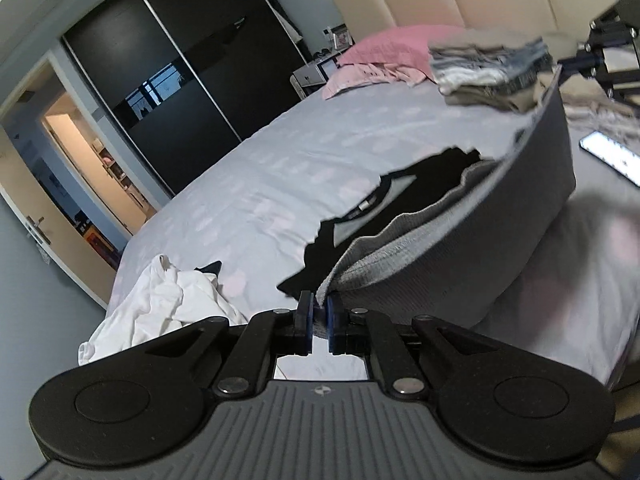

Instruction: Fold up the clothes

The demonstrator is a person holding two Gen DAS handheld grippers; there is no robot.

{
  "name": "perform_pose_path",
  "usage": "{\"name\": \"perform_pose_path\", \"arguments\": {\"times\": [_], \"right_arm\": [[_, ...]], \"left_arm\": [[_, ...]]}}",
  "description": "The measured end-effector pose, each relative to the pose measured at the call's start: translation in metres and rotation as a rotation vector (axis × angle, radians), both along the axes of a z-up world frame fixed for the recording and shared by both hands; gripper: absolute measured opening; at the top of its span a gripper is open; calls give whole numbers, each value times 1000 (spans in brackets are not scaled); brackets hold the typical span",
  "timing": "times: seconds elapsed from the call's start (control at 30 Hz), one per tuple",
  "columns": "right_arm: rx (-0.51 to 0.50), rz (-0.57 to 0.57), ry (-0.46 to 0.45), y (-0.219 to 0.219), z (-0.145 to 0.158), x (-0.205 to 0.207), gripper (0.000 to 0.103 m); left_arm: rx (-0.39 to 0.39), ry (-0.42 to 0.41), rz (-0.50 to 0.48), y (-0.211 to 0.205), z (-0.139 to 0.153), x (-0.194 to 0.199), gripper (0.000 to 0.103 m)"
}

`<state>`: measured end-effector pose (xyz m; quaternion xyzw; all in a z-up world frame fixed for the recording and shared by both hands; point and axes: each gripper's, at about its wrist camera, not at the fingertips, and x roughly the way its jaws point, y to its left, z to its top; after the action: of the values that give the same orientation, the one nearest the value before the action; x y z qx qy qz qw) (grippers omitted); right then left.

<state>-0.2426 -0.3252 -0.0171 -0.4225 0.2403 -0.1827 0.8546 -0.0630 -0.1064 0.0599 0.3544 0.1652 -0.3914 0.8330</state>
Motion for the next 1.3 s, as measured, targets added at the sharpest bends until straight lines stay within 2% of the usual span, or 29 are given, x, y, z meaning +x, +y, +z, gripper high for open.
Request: {"name": "perform_pose_path", "arguments": {"times": [0.17, 0.33, 0.6, 0.73, 0.87, 1.0, 1.07, 1.17, 1.3], "right_arm": [[-22, -7, -17, -14, 19, 27, 1], [-12, -14, -1, -40, 29, 67, 1], [24, -30, 54, -90, 21, 157, 1], [68, -47, 101, -120, -2, 208, 1], [122, -71, 178, -145, -39, 254, 1], [156, -91, 238, -159, -74, 284, 1], [183, -99, 259, -164, -85, 294, 1], [212, -112, 280, -172, -92, 309, 2], [246, -167, 267, -178, -94, 312, 5]], "left_arm": [[-1, -15, -1, -22, 13, 25, 5], [31, -19, 3, -50, 13, 61, 5], [86, 18, 29, -101, -10, 141, 5], [125, 67, 36, -129, -40, 185, 5], [155, 116, 54, -151, -79, 224, 5], [133, 186, 86, -159, -105, 250, 5], [135, 210, 95, -160, -115, 257, 6], [121, 247, 119, -158, -121, 263, 14], [102, 239, 196, -151, -116, 271, 20]]}}
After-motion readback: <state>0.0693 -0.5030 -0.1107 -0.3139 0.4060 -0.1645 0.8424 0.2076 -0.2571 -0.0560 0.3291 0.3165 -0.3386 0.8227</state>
